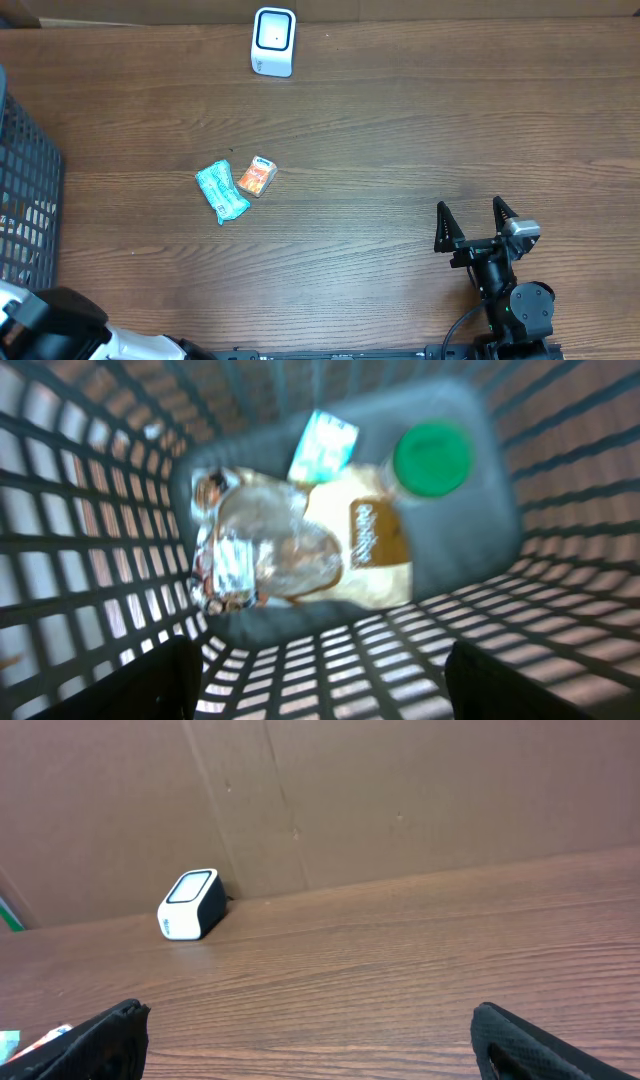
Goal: Scan the item barcode
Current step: 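Reach the left gripper back into the basket toward the PanTree bag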
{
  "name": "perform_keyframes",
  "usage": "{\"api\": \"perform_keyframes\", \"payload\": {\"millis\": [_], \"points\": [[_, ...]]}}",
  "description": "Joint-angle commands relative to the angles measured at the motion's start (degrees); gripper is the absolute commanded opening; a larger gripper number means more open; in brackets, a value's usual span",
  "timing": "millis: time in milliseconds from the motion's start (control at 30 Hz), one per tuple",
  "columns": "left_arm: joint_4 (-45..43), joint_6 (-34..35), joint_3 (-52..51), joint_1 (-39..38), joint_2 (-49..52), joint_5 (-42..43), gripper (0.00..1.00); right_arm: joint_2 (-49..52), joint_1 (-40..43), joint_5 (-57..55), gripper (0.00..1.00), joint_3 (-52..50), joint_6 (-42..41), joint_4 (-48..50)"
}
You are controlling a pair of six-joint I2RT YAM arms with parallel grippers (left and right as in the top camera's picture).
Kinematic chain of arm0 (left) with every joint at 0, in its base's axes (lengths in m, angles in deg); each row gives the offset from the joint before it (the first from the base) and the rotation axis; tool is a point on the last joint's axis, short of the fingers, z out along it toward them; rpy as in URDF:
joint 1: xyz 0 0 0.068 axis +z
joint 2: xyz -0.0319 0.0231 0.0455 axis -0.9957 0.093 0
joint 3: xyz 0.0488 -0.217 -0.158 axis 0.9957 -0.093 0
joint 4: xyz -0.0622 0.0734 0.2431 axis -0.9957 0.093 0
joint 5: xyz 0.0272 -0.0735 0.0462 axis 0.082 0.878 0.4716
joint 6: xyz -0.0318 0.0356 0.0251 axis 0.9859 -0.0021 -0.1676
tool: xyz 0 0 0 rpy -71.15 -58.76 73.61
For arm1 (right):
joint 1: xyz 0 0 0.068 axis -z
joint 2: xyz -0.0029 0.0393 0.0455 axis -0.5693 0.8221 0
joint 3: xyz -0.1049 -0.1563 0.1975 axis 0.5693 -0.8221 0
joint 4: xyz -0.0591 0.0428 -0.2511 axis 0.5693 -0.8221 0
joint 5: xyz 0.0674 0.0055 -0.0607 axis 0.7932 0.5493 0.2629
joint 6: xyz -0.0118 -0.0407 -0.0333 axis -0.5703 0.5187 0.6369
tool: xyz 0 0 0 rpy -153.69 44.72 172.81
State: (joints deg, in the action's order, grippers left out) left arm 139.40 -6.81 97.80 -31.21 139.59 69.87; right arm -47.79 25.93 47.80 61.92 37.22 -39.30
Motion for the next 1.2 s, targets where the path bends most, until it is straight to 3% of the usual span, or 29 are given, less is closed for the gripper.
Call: {"api": "perform_keyframes", "payload": {"millis": [0, 267, 733, 1000, 1167], "points": [[-2.25, -3.06, -5.81, 0.00, 2.47, -1.25, 0.79, -0.46, -0.26, -0.35, 1.00, -0.61, 0.22, 0.15], [-14.71, -18.71, -18.43, 0.00, 2.78, 9.03, 0.84, -0.46, -0.26, -0.35, 1.00, -0.61, 0.22, 0.17], [-35.04, -22.23, -35.80, -0.11, 3.89, 8.98, 0.95, -0.46, -0.26, -0.35, 1.00, -0.61, 0.22, 0.17], [-36.28, -22.51, -35.80, -0.04, 7.45, 9.92, 0.93, -0.46, -0.26, -0.35, 1.00, -0.61, 0.22, 0.17], [-37.86, -27.30, -35.80, -0.04, 7.76, 13.99, 0.94, -0.46, -0.26, -0.35, 1.00, -0.61, 0.22, 0.17]]}}
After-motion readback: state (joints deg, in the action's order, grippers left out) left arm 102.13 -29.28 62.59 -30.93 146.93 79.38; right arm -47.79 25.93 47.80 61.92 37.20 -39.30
